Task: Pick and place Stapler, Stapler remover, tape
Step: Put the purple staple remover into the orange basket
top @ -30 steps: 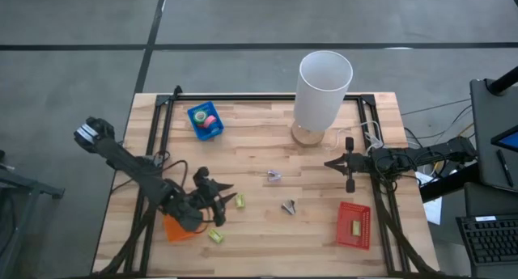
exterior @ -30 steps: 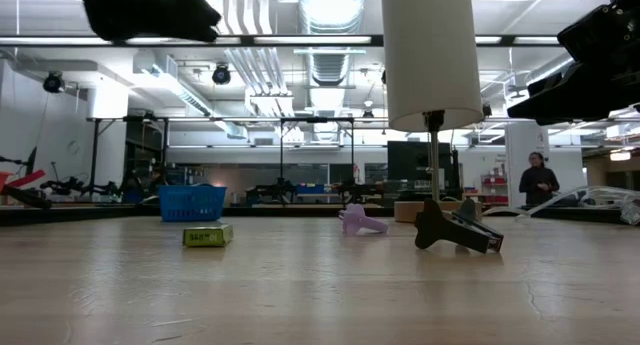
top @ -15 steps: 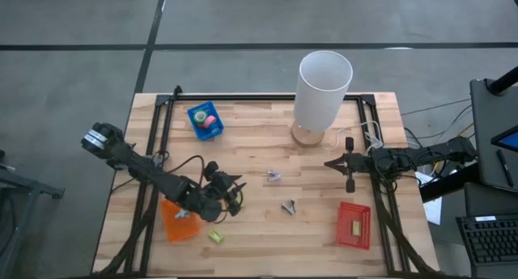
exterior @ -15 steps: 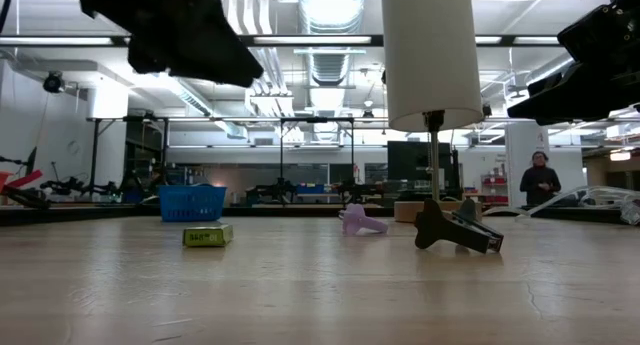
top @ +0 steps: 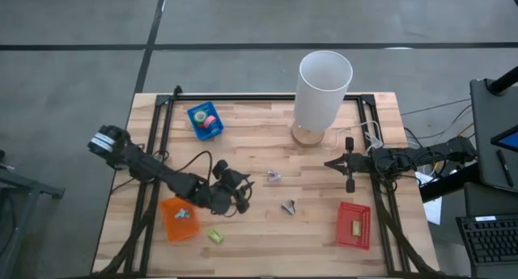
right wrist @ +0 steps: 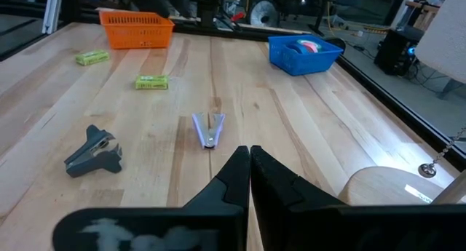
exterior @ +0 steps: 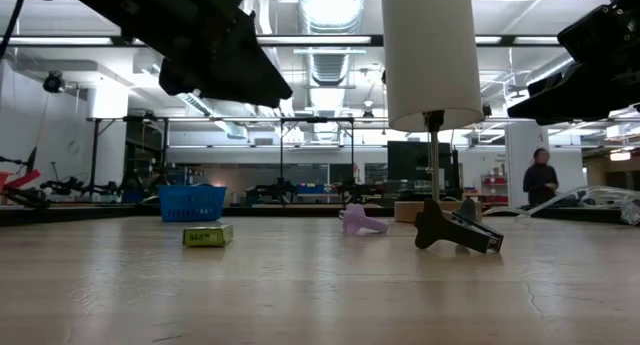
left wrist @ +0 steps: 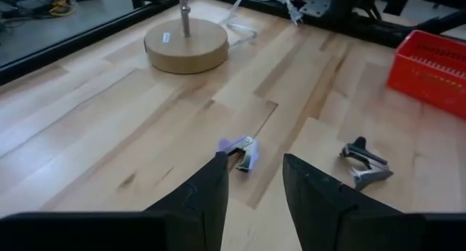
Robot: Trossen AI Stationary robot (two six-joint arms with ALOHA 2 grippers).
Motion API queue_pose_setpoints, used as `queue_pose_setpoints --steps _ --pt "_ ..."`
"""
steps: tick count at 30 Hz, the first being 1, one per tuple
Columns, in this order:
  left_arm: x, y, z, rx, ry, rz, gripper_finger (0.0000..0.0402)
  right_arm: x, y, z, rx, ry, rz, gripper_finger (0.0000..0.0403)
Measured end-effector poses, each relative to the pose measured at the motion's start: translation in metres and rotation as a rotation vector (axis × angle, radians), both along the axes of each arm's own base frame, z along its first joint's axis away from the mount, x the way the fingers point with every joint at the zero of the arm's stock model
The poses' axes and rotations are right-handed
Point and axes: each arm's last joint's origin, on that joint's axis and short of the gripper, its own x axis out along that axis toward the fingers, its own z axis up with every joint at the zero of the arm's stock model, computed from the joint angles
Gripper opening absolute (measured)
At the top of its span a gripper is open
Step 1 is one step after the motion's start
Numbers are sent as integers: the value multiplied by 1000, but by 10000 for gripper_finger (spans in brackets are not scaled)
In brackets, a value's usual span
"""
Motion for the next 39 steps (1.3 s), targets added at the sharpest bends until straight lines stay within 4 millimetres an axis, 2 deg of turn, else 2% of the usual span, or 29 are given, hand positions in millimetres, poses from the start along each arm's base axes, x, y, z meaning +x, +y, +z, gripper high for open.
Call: queue_pose_setpoints --steps 15,31,39 --pt "22 13 -11 -54 -30 -65 133 0 0 0 0 0 0 9" --pt "41 30 -32 -54 17 -138 133 0 0 0 0 0 1 9" --pt "49 43 -35 -2 73 -272 133 0 0 0 0 0 0 9"
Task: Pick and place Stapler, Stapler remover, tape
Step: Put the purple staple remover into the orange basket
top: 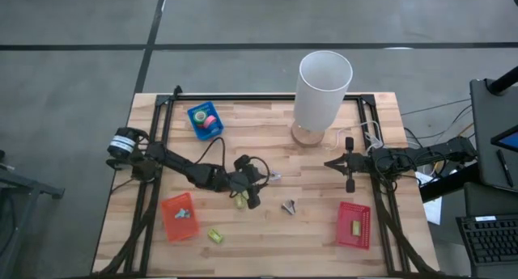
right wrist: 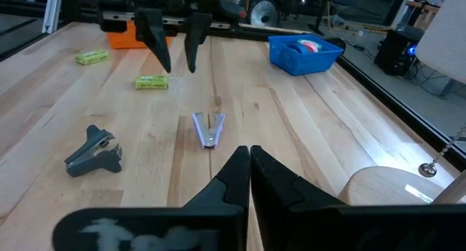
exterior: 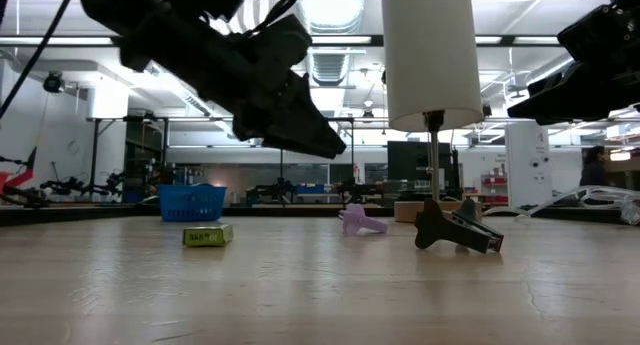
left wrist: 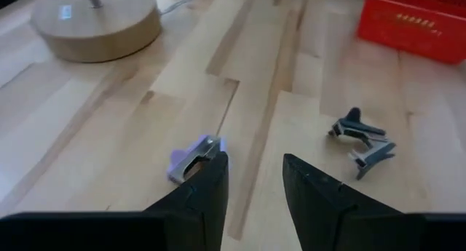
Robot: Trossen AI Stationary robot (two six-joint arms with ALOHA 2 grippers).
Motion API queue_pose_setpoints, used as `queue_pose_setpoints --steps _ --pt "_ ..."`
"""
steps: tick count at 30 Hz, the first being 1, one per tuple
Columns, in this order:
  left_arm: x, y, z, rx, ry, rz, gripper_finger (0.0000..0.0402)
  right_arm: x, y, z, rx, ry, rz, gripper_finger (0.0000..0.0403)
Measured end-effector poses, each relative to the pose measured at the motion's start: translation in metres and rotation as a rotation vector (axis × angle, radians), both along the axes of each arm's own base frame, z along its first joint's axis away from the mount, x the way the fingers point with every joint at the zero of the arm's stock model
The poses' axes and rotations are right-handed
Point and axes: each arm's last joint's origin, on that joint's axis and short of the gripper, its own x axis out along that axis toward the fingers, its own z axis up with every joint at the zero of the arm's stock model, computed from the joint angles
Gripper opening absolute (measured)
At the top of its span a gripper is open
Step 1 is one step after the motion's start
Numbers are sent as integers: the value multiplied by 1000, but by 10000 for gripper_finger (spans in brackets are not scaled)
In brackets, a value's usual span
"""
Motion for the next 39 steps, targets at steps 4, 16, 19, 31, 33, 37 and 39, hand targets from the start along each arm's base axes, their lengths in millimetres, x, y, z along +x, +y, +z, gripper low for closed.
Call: queue_pose_setpoints --steps 4,16,19,31,33,37,39 --pt "6 6 6 1 0 -73 133 0 0 0 0 0 0 9" --pt "21 19 7 117 55 -139 206 0 0 0 0 1 1 9" --pt "28 20 -2 156 81 -134 210 0 0 0 0 -1 0 8" --pt "42 23 -32 224 177 -91 208 0 0 0 0 0 0 8" --pt "42 23 -33 225 181 -90 208 0 0 0 0 0 0 9" --pt "42 23 -34 224 186 -92 208 0 0 0 0 0 0 9" --pt "42 23 -34 225 186 -93 205 0 0 0 0 0 0 9"
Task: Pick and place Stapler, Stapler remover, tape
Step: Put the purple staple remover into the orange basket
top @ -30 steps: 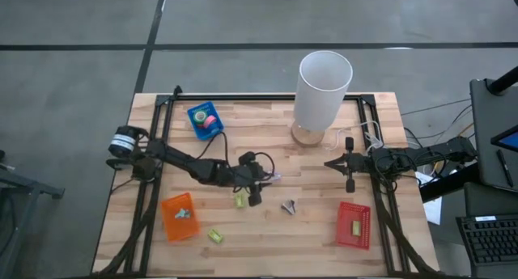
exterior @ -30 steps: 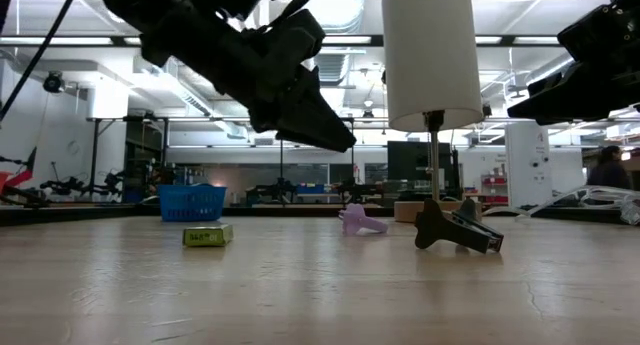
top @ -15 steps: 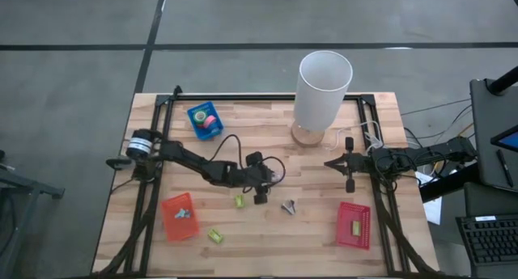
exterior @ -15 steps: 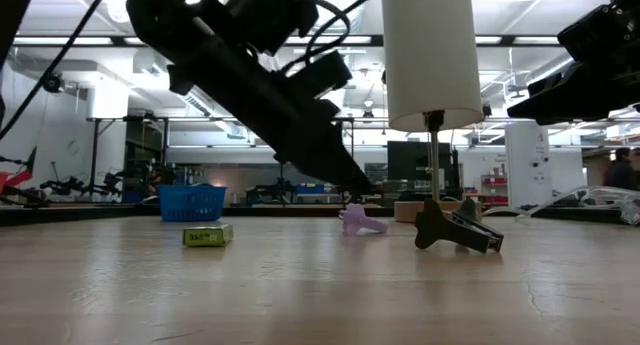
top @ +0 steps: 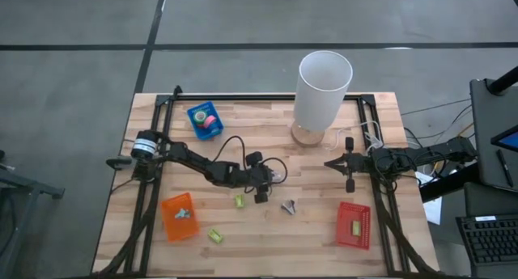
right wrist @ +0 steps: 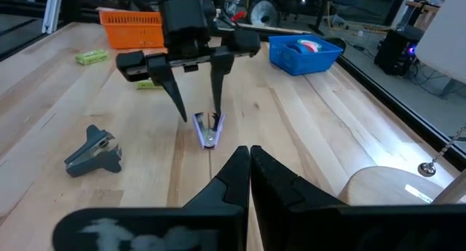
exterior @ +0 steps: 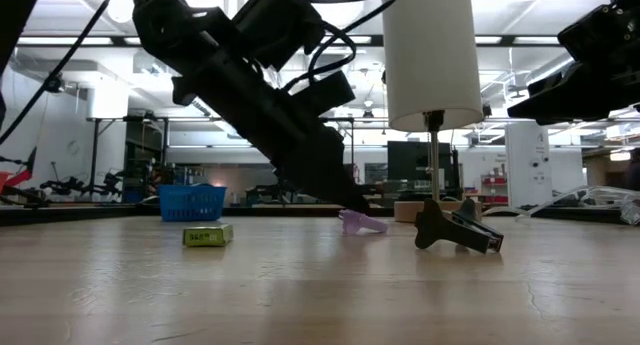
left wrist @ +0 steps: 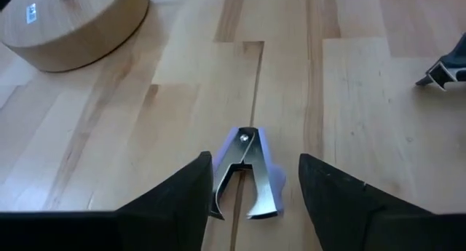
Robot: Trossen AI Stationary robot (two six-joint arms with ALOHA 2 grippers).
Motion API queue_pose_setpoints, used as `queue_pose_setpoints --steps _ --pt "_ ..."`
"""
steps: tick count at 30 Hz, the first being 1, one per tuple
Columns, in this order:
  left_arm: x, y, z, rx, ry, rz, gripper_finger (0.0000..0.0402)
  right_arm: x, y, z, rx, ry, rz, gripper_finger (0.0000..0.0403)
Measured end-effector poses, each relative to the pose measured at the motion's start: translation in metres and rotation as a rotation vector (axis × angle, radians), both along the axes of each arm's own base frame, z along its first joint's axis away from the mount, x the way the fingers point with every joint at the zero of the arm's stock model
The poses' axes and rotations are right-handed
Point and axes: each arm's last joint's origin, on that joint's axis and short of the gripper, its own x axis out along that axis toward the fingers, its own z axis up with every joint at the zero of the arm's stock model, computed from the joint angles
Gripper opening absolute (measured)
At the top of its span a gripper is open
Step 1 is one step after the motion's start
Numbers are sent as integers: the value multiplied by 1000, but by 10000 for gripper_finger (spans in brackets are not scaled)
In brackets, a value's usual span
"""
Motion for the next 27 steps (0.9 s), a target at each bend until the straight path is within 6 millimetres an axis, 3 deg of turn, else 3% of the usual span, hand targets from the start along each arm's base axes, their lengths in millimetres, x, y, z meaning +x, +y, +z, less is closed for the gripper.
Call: queue_pose_setpoints --steps 20,27 --pt "0 1 -5 -47 22 -71 11 0 0 0 0 0 0 9" --pt "0 2 -4 -60 21 -78 5 0 0 0 0 0 0 9"
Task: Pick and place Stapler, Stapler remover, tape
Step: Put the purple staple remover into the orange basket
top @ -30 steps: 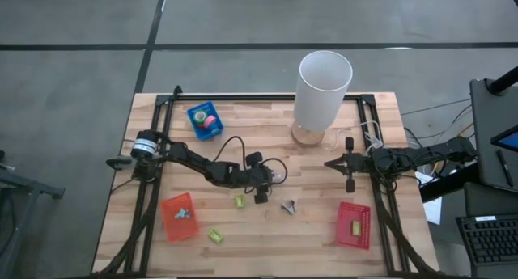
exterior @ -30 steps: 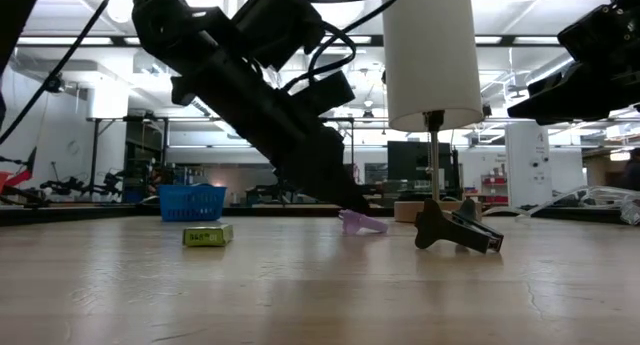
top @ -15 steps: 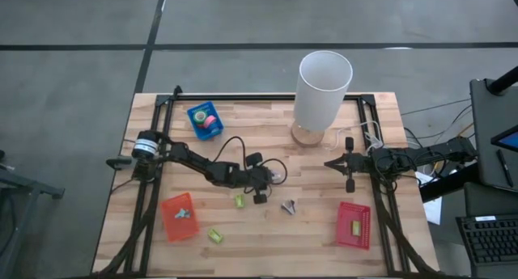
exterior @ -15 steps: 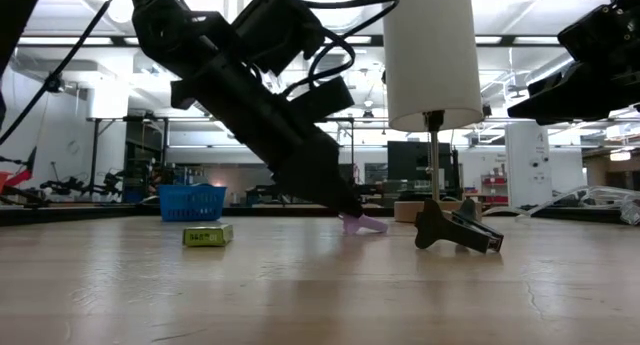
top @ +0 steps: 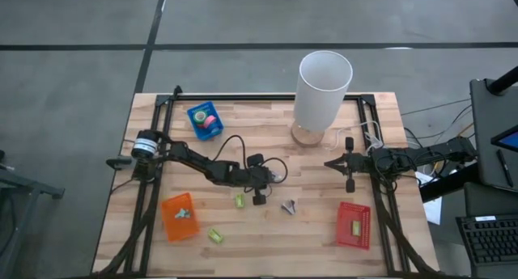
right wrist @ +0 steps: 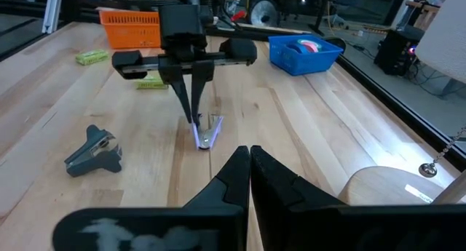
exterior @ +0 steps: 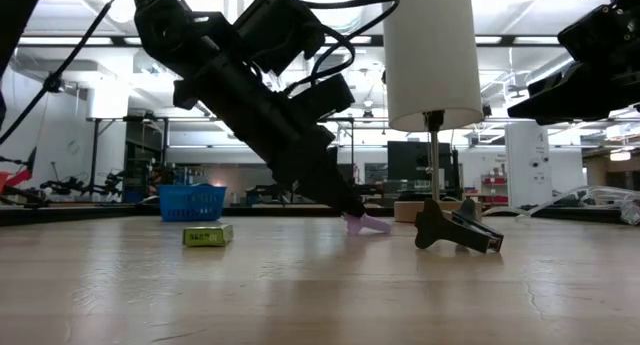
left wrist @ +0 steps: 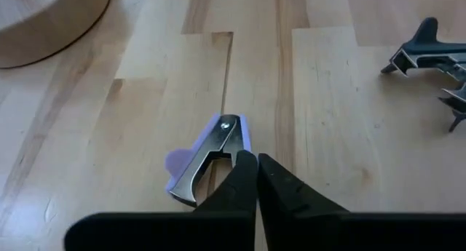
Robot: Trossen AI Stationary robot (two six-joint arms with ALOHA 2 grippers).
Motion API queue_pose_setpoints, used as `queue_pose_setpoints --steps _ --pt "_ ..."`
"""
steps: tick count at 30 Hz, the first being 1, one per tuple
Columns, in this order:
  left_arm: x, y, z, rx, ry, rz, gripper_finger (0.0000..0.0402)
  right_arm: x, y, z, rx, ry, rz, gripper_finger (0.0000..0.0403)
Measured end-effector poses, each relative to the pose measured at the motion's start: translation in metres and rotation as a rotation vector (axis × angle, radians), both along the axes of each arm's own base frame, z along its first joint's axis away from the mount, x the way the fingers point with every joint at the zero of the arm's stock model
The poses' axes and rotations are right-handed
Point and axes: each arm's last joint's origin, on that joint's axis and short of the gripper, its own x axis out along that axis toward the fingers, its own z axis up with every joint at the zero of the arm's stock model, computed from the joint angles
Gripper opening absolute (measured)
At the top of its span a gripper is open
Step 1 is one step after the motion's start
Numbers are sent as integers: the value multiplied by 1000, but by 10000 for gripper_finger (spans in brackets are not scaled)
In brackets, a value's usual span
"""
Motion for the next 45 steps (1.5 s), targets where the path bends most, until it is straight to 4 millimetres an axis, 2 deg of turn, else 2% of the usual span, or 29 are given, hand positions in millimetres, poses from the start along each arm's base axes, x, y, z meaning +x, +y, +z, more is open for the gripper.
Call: queue_pose_setpoints --steps 11,23,28,35,45 --pt "-17 -10 22 -13 80 -16 2 0 0 0 0 0 0 8" --pt "-56 -49 60 -61 159 -72 1 0 0 0 0 0 0 9" --pt "-84 -71 79 -91 199 -64 1 0 0 0 0 0 -1 9" --pt "-134 -94 97 -154 299 32 1 0 0 0 0 0 0 8" --pt "-201 -110 123 -346 389 163 2 0 0 0 0 0 0 8"
